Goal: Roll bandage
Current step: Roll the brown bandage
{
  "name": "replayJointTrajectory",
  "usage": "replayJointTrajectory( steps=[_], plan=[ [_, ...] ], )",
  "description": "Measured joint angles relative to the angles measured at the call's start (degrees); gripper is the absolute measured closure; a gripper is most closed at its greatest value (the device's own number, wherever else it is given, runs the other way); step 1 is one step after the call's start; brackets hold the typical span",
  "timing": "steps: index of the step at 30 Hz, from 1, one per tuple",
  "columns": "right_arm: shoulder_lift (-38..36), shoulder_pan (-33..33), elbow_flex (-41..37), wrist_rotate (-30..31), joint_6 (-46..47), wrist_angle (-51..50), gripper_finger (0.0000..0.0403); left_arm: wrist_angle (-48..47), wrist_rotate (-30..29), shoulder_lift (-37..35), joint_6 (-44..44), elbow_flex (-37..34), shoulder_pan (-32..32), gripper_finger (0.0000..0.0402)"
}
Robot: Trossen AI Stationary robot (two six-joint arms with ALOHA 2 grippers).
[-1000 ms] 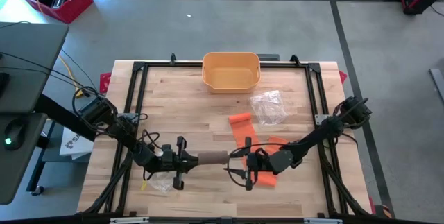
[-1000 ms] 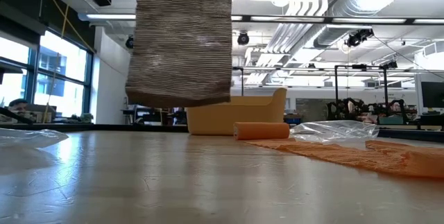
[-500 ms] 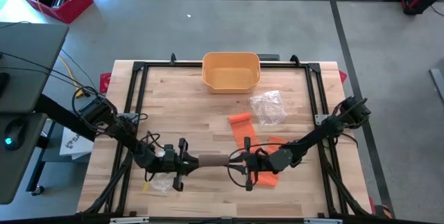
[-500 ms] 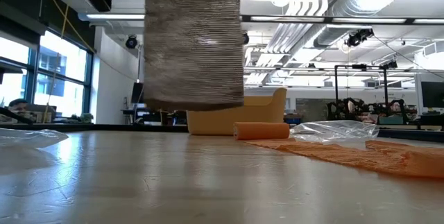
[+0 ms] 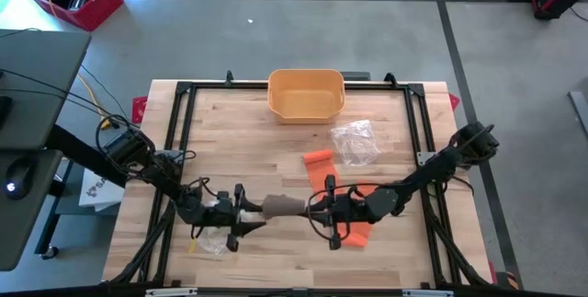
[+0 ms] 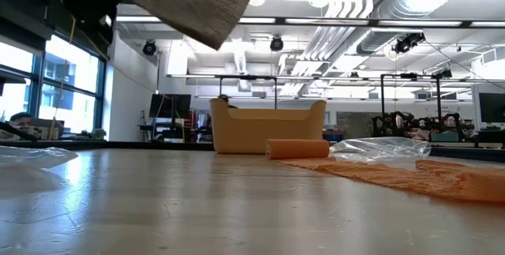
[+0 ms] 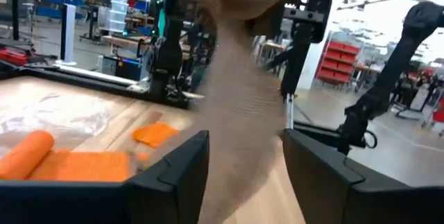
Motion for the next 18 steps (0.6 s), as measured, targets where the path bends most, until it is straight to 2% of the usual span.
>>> replayJointTrajectory(
  steps=[10, 18],
  plan=[
    [-1.6, -3.9, -0.1, -7.3, 1.6, -2.4, 0.0402, -1.1, -1.9, 0.0, 4.1, 0.0, 1.5, 0.0211],
    [-1.7, -6.2, -0.1, -11.0, 1.7, -2.4, 0.0402, -1.0, -2.1, 0.0, 7.0, 0.0, 7.1, 0.0211]
  ],
)
